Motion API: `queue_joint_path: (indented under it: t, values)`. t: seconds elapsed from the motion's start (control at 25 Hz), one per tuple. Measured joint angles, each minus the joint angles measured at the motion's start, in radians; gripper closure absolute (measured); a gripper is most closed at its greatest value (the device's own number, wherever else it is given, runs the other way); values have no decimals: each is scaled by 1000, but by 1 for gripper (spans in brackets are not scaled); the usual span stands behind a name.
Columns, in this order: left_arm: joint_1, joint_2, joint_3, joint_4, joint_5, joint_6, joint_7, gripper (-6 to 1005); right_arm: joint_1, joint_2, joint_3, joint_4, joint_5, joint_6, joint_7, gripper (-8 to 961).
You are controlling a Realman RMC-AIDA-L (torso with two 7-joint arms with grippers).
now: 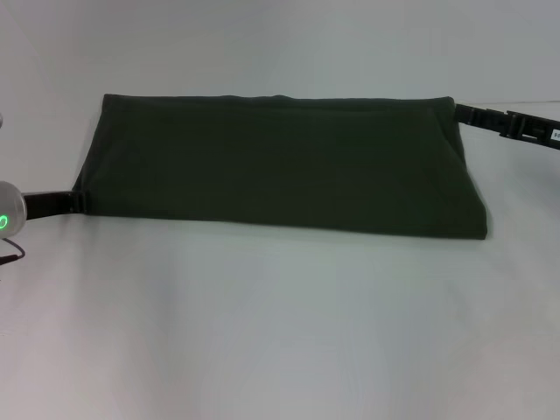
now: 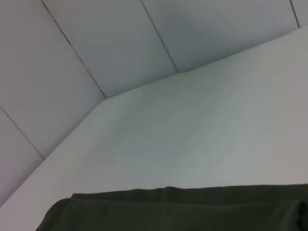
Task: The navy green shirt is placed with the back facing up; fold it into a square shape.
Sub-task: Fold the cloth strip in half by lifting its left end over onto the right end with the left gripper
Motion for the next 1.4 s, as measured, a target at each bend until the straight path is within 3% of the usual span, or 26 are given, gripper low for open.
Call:
queue_joint_path:
  t: [0.16,0.4,0.56,0.72,0.96,1.4]
  values:
    - [0,0,1,4,0,2,-1,997,7,-24,-24,-4,-67,-15,106,218]
    - [0,0,2,6,0,12,-2,996,65,-78,-36,-10,-281,-77,346,224]
    - [0,0,2,7,0,20,-2,996,100,-100,-37,-12,-415,-106,450,229]
    - [-1,0,1,7,0,22,-2,996,130,-97,-38,-6,-526,-109,500,233]
    - [-1,0,1,7,-1,25,1,996,157,-72,-39,7,-641,-88,532,239]
    - [-3,0,1,7,0,23,2,996,163,-60,-56,52,-651,-54,533,251]
